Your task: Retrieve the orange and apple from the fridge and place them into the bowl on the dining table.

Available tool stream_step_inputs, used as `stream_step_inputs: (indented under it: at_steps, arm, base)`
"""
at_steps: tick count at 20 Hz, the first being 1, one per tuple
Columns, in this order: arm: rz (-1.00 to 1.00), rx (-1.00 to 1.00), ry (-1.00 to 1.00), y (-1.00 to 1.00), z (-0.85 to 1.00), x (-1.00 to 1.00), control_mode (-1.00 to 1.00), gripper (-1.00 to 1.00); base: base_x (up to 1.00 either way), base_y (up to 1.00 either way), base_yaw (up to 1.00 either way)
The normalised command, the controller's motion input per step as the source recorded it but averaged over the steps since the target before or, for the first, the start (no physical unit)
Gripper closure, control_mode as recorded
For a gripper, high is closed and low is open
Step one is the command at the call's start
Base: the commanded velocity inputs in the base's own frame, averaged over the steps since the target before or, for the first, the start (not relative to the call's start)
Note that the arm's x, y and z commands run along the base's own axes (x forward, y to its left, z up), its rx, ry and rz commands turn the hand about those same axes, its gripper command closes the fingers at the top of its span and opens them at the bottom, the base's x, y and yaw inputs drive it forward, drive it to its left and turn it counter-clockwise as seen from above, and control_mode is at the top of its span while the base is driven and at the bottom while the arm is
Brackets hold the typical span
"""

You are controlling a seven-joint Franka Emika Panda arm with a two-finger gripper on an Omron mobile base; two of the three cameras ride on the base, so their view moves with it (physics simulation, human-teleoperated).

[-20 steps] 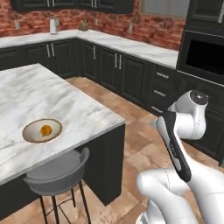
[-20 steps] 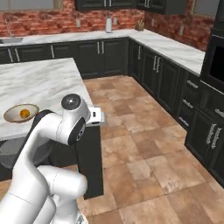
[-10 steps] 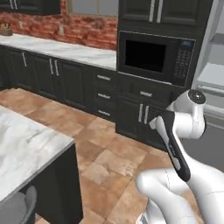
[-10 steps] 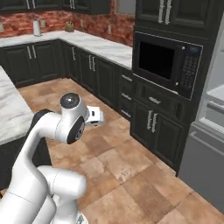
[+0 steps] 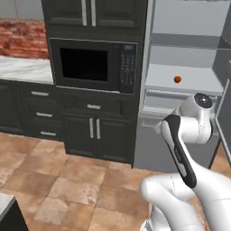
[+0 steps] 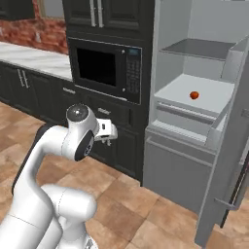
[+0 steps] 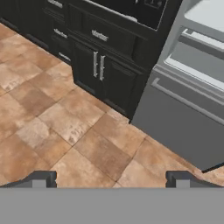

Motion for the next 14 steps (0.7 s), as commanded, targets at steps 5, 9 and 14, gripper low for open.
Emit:
stream_step_inputs:
  at_steps: [5,9,14]
  arm:
    - [0.0,0.0,0.0,0.0,0.0,0.0,1.0,-1.0]
    - [0.0,0.0,0.0,0.0,0.0,0.0,1.0,-1.0]
    - [0.0,0.0,0.0,0.0,0.0,0.0,1.0,-1.0]
  base:
    - [0.81,-0.07,-0.49]
    - [0.97,-0.1,-0.43]
    - [0.99,-0.03,-0.4]
